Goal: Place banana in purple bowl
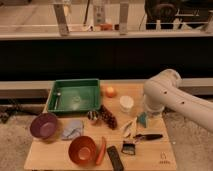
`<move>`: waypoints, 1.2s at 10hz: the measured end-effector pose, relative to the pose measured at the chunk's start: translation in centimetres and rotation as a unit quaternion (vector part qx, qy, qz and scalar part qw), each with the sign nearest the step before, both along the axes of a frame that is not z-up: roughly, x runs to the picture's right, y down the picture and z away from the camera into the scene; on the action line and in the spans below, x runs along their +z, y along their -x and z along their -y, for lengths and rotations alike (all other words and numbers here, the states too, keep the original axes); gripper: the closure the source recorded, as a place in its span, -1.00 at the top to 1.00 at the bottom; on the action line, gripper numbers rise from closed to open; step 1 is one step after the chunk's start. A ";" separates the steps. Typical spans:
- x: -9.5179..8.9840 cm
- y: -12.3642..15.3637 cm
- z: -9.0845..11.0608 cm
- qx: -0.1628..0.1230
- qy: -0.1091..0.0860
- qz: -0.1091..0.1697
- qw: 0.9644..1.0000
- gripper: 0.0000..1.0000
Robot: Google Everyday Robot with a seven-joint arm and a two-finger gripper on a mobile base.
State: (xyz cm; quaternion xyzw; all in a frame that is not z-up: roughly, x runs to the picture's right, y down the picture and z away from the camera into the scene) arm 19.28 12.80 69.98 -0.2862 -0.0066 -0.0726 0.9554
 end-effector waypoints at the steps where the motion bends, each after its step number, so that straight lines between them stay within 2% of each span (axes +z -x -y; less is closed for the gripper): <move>1: 0.0 0.6 -0.4 -0.009 0.002 0.004 1.000 0.60; 4: 0.5 2.3 -0.8 -0.026 0.005 0.017 1.000 0.60; 6: 1.5 3.0 -1.0 -0.033 0.006 0.025 0.999 0.60; 9: 1.5 3.9 -0.5 -0.041 0.006 0.030 0.999 0.60; 12: 3.5 4.6 -1.7 -0.045 0.008 0.042 0.998 0.60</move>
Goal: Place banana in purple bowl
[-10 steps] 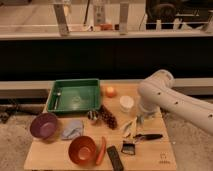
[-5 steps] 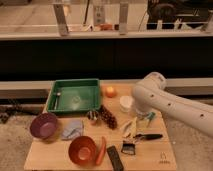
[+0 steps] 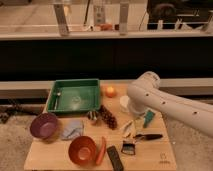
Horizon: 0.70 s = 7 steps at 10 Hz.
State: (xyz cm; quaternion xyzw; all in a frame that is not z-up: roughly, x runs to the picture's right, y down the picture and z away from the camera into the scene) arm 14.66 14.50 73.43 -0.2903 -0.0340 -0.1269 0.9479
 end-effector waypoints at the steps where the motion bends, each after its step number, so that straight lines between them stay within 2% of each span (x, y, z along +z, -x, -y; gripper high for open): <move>1: 0.5 0.4 -0.3 -0.001 0.001 0.003 1.000 0.60; 5: 1.6 0.8 -0.5 0.004 0.001 0.009 1.000 0.60; 7: 3.4 0.9 -0.8 0.008 0.001 0.014 1.000 0.60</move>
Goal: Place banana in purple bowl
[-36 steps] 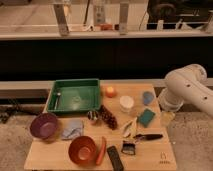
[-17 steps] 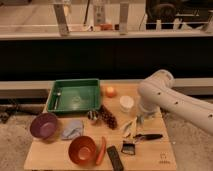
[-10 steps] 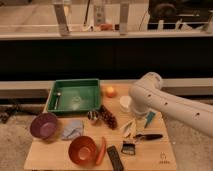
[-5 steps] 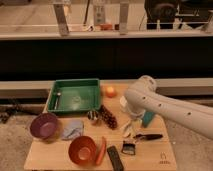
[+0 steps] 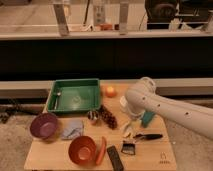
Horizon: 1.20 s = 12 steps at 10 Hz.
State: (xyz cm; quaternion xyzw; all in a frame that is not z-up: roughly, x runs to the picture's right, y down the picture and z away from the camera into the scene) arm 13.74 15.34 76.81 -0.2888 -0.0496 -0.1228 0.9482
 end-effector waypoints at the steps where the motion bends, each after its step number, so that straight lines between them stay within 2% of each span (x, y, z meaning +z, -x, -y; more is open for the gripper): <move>1: 0.2 0.2 0.0 0.002 -0.001 0.001 1.000 0.60; 5: 2.3 -0.1 -0.4 0.025 0.002 0.003 1.000 0.60; 7: 2.8 -0.4 0.0 0.034 -0.001 0.002 0.999 0.60; 8: 2.7 -0.9 -0.2 0.029 -0.006 0.000 1.000 0.60; 9: 2.5 -2.1 -0.4 0.010 -0.015 0.009 1.000 0.60; 10: 2.3 -3.0 -0.5 -0.021 -0.024 0.030 0.999 0.60; 11: 2.2 -3.3 -0.6 -0.057 -0.032 0.058 0.996 0.60; 12: 2.3 -3.3 -0.8 -0.104 -0.035 0.089 0.990 0.60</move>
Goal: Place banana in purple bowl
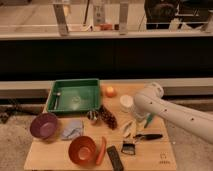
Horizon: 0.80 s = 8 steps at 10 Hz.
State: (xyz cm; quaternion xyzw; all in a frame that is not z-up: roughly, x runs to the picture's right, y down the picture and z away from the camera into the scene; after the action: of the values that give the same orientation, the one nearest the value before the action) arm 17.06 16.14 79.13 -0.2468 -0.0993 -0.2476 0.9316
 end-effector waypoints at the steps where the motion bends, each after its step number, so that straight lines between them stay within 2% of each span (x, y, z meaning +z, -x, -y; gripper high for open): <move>1: 0.5 0.0 -0.6 -0.054 -0.003 0.030 0.998 0.60; 2: 1.6 0.2 -1.6 -0.127 -0.003 0.079 0.989 0.60; 3: 1.9 0.3 -1.8 -0.146 -0.002 0.094 0.985 0.60; 6: 3.5 0.2 -3.0 -0.176 0.013 0.106 0.979 0.60; 8: 4.4 -0.2 -3.6 -0.187 0.023 0.105 0.977 0.60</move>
State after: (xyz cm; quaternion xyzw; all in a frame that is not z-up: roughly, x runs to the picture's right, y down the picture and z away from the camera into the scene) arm 17.27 19.72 83.55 -0.2551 -0.1542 -0.4392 0.8475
